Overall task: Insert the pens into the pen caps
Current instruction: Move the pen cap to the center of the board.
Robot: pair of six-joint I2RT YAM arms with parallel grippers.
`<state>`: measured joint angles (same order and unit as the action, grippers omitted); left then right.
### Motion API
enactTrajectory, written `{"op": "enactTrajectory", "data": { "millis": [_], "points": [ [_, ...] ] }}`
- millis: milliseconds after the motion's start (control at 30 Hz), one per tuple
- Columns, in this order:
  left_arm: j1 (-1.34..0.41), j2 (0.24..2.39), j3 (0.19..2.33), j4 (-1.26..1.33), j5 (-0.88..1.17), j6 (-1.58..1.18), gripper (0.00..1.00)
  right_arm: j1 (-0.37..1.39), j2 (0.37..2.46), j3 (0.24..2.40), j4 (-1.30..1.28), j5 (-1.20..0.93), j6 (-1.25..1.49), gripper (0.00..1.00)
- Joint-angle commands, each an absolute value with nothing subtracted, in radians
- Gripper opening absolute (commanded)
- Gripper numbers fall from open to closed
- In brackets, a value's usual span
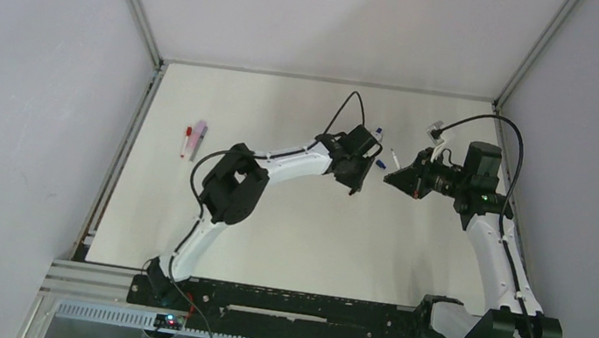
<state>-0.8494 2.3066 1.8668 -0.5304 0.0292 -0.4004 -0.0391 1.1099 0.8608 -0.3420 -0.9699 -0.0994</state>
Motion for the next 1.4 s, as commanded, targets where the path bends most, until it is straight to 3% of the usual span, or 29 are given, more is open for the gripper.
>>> {"op": "enactTrajectory", "data": {
  "millis": [0, 467, 1167, 1367],
  "points": [
    [-0.842, 2.337, 1.954, -0.573, 0.020, -0.386, 0.33, -0.047, 1.097, 0.900, -0.344, -0.975, -0.103, 0.00],
    [-0.838, 2.422, 2.070, -0.658, 0.003, -0.410, 0.26, -0.054, 1.095, 0.904, -0.345, -0.984, -0.100, 0.00],
    [-0.848, 2.467, 2.122, -0.776, -0.067, -0.412, 0.25, -0.061, 1.089, 0.904, -0.344, -0.991, -0.094, 0.00],
    [-0.851, 2.466, 2.116, -0.788, -0.070, -0.410, 0.16, -0.066, 1.088, 0.904, -0.345, -0.995, -0.093, 0.00]
  ]
}}
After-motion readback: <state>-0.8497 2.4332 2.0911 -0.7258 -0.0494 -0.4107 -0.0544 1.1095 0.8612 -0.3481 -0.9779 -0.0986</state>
